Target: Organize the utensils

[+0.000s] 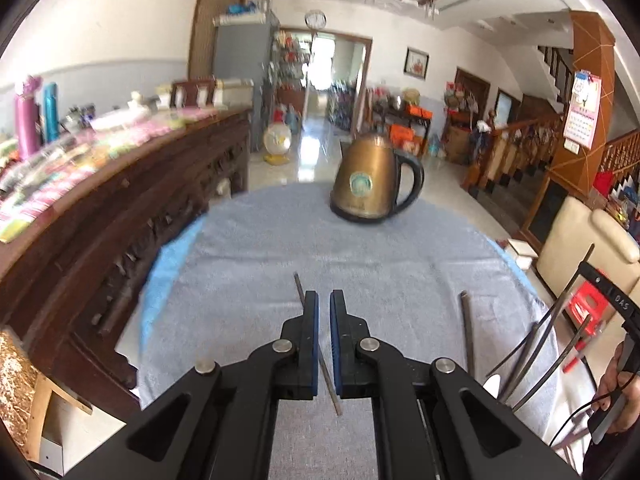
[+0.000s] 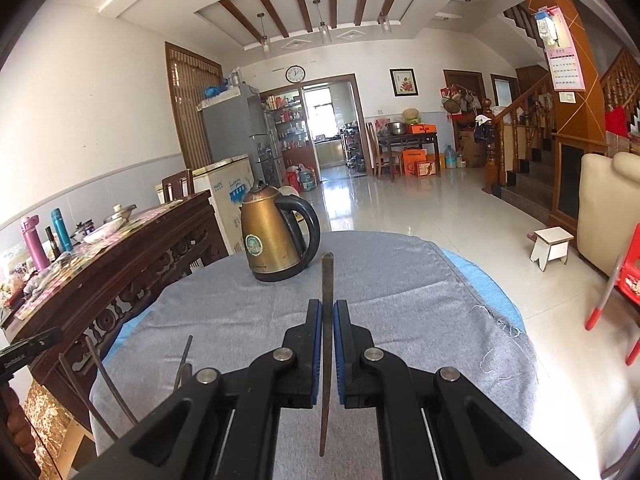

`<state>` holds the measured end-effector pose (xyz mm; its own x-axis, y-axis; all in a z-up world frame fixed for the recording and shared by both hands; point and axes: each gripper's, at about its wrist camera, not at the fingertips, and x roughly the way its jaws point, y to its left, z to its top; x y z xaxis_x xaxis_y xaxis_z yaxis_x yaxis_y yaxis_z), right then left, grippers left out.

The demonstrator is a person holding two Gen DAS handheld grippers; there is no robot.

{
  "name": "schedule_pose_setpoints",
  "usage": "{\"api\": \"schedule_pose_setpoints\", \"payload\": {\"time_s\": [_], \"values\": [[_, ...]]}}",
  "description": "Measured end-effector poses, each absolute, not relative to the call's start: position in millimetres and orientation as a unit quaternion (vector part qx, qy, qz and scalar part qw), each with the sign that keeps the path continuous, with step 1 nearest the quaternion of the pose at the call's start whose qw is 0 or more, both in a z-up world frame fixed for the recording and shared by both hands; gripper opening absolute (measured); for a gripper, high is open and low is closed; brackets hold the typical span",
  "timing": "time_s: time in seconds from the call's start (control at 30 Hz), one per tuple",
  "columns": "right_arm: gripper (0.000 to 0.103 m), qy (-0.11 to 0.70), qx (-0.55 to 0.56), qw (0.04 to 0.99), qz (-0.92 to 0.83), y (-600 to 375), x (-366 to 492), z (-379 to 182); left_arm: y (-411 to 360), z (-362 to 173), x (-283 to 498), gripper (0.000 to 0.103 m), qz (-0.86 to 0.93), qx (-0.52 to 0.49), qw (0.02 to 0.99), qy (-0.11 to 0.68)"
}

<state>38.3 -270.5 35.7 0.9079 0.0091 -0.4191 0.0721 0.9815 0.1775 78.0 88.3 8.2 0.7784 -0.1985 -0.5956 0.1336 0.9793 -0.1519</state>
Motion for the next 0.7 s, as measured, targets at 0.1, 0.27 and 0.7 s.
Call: {"api": "schedule_pose_setpoints", "payload": {"time_s": [0.1,0.27,0.7], "values": [[0.006,0.219,0.099,0.971,-0.015,-273.4,41.0,32.4,91.4,-20.4,120.9,0.031,-0.089,-0.059,0.916,0.387],[0.006,0.229,0.102,0.968,-0.017,-279.3,50.2,26.2,83.2,-76.6,209.1,0.037,-0.064,-0.043,0.875,0.479],[0.006,0.241,0.094,0.966,-0.001,-283.3,77.6,26.1,57.3,-151.5,317.8,0.022,-0.017,-0.042,0.828,0.559]]}}
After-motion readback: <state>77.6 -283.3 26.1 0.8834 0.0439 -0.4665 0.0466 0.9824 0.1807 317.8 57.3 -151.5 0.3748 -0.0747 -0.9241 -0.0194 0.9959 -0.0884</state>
